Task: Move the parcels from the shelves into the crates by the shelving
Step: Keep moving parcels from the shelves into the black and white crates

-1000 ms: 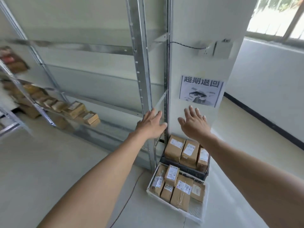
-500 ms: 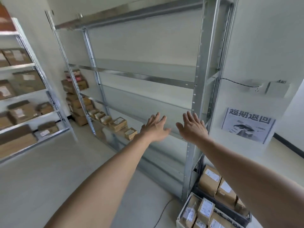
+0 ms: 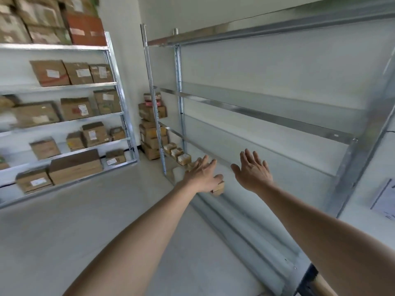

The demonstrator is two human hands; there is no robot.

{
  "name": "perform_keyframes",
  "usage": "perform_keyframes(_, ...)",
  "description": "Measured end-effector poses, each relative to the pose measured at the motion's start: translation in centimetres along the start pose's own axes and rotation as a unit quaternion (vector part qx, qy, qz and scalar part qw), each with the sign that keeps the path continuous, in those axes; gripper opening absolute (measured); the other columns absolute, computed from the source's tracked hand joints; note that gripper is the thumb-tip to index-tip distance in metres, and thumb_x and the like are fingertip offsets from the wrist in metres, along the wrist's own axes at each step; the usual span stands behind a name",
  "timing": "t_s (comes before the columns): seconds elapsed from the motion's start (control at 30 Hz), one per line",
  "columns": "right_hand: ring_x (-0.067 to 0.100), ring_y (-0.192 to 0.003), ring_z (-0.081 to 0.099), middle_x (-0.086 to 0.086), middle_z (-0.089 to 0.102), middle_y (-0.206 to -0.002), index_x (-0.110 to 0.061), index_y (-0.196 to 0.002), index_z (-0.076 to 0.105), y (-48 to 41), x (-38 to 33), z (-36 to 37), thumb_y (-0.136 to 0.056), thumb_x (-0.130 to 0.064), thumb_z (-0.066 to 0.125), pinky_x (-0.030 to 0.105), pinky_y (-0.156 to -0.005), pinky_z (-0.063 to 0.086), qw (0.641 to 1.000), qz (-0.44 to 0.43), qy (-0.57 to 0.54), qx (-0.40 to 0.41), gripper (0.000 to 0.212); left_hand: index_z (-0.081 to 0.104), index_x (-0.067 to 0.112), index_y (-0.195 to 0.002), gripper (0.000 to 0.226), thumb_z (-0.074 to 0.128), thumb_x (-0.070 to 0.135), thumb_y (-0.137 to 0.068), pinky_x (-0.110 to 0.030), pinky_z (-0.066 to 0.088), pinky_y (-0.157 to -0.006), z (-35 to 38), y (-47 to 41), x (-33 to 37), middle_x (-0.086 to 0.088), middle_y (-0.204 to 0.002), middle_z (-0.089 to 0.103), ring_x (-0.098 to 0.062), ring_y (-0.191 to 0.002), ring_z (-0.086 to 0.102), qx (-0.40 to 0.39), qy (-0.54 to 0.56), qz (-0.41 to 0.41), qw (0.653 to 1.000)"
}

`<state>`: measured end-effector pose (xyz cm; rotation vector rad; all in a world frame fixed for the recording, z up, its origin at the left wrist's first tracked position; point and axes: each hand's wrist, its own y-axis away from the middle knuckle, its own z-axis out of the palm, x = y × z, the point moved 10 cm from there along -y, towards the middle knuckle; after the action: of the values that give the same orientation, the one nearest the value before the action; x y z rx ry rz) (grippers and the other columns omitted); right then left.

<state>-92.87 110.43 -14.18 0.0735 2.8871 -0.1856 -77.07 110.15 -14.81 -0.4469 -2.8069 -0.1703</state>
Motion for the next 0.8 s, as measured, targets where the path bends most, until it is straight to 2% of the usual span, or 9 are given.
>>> perform_keyframes(0.3, 0.023, -0.158, -0.006, 0.001, -0.003, -0.172, -0.015, -0.163, 0.011, -8.8, -9.1, 5.0, -0.106, -0.052, 0.025, 0.048, -0.127, 0.004, 0.997, -0.077, -0.018, -0.025, 0.069, 0.006, 0.026, -0.165, 0.074, 0.035, 0.058, -0.104, -0.058, 0.014, -0.124, -2.1, -2.9, -10.8, 0.0, -0.172, -0.011, -0.025, -0.159, -0.007, 0.002, -0.003, -0.08, 0.997)
perform_keyframes(0.47, 0.023, -0.158, -0.01, 0.002, -0.007, -0.172, -0.015, -0.164, 0.006, -16.1, -12.5, 8.2, -0.106, -0.053, 0.023, 0.048, -0.128, 0.001, 0.992, -0.114, -0.022, -0.047, 0.071, 0.006, 0.026, -0.165, 0.072, 0.035, 0.055, -0.106, -0.059, 0.014, -0.124, -3.6, -7.6, -16.2, 0.001, -0.172, -0.011, -0.025, -0.159, -0.006, 0.01, -0.009, -0.127, 0.992)
perform_keyframes(0.8, 0.024, -0.158, -0.009, 0.002, -0.006, -0.172, -0.016, -0.164, 0.004, -29.1, -16.5, 12.5, -0.106, -0.05, 0.024, 0.049, -0.128, 0.002, 0.982, -0.169, -0.033, -0.079, 0.07, 0.004, 0.025, -0.165, 0.074, 0.034, 0.056, -0.106, -0.06, 0.012, -0.124, -5.9, -18.3, -22.1, 0.0, -0.172, -0.012, -0.025, -0.158, -0.009, 0.013, 0.0, -0.182, 0.983)
